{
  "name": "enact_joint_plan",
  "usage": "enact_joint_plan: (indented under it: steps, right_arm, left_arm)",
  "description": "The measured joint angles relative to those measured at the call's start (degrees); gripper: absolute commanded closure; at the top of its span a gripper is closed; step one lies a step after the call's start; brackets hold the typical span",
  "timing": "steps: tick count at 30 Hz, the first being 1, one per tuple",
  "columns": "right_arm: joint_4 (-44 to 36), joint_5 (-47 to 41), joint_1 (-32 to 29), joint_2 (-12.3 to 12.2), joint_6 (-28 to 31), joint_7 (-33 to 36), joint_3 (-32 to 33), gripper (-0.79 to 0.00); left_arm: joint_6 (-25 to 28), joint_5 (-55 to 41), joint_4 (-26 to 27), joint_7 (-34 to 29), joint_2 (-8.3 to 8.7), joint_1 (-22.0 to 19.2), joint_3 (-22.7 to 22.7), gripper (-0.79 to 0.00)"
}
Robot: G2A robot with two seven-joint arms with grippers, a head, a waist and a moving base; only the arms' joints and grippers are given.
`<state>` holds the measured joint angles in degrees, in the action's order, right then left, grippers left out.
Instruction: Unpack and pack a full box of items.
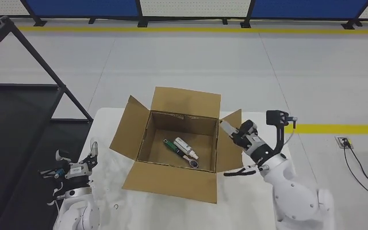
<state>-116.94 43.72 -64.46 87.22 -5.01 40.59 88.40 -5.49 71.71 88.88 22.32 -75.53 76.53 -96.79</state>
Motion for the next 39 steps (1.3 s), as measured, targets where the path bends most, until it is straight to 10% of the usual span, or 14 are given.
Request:
enact_joint_plan:
  steps: [14, 39]
  right_arm:
    - [9.8, -14.6, 2.7, -2.0, 0.5, 12.6, 6.9, -0.785]
    - [33.1, -9.6, 22.8, -1.5, 0.1, 13.3, -19.2, -0.785]
  left_arm:
    - [-0.8, 0.8, -0.5, 0.3, -0.14, -0.4, 0.5, -0.785]
    - [-2.2, -1.1, -0.8, 1.5, -0.47, 0.6, -0.3, -0.785]
